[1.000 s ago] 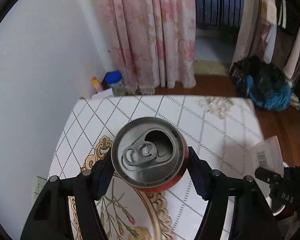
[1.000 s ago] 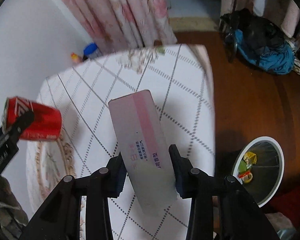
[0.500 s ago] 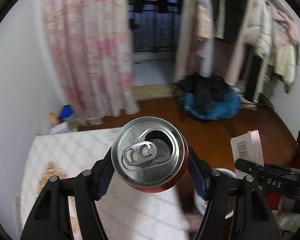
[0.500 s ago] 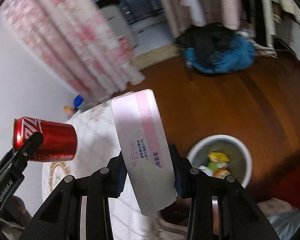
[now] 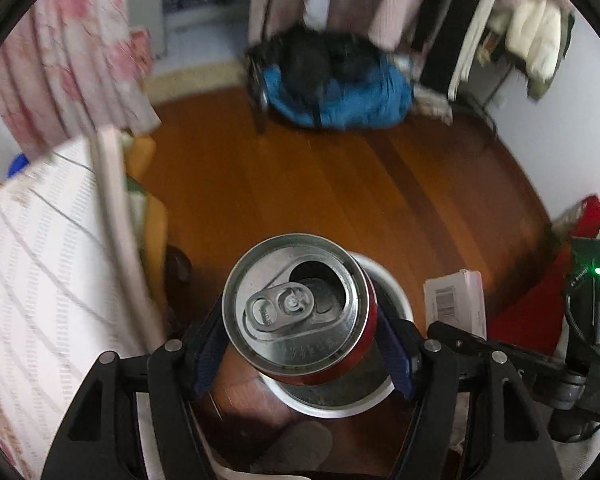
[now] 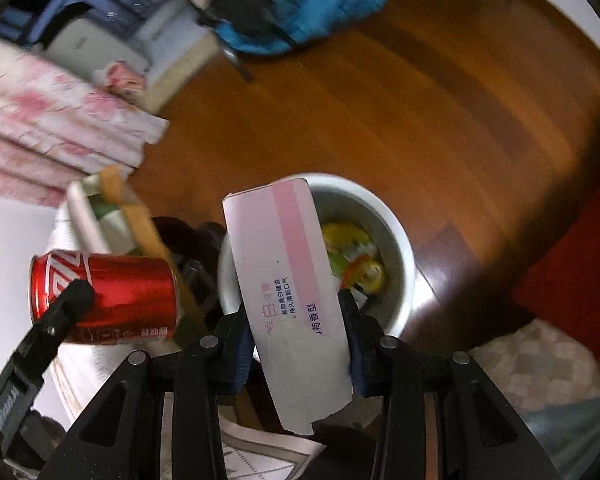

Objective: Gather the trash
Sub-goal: 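Carry the box and can over the bin and open both tools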

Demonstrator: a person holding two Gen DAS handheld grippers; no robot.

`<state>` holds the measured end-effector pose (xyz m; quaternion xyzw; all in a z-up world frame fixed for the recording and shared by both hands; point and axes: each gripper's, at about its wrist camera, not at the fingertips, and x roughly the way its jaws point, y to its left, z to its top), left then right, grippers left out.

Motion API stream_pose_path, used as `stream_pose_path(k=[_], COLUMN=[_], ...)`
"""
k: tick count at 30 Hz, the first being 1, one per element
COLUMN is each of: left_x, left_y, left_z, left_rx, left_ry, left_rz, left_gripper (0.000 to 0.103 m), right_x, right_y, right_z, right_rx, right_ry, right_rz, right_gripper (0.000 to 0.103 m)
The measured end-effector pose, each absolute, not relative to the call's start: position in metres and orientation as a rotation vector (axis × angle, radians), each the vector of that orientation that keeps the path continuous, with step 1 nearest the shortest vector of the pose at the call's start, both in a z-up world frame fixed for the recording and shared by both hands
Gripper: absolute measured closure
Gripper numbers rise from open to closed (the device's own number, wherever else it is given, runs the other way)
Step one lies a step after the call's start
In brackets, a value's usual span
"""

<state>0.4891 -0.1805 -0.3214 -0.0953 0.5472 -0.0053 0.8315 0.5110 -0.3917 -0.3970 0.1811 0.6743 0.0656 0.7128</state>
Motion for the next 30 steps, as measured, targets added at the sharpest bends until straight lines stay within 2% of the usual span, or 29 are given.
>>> stream_pose_path(k=[5,9,10,11,12,13,14,22,30], left_x=[0.504,0.504,0.503,0.502,0.502,0.499,0.497,0.475,0.444], left_y=[-0.198,-0.2,-0.201,-0.201,-0.201,-0.201,-0.201,-0.189,-0.181], left_z=[-0.371,-0.383,-0.383,-0.384,-0.383,-0.382,-0.377,-0.352,-0.294], left_rx=[-0.212,-0.182,-0.176,-0.168,-0.154,-0.144,-0.131,-0.088,-0.076], left_ry=[1.281,1.31,1.308,1.307,1.304,1.3,1.294,1.244,1.175], left_rz=[-0.045,-0.011,-0.009,-0.003,0.011,0.019,0.029,0.061,0.063], left_gripper=[0.036,0.035,0.03,0.016,0.008,0.002,0.002,0.002,0.002], right_x=[0.519,0.525,0.525,0.523,0.523,0.524,0.523,0.501,0.47], right_y=[-0.41,-0.412,-0.41,-0.409,-0.407,-0.403,-0.397,-0.383,-0.39], right_z=[-0.457,-0.482,-0.484,-0.486,-0.486,-0.485,-0.48,-0.421,-0.332], right_rx=[0.45,0.449,0.442,0.429,0.412,0.386,0.344,0.165,0.156], right_ry=[1.578,1.623,1.631,1.639,1.643,1.645,1.641,1.557,1.45], right_rz=[0.122,0.132,0.132,0.136,0.136,0.132,0.125,0.069,0.1], right_gripper=[0.063,0.062,0.061,0.056,0.035,0.022,0.005,0.002,0.002])
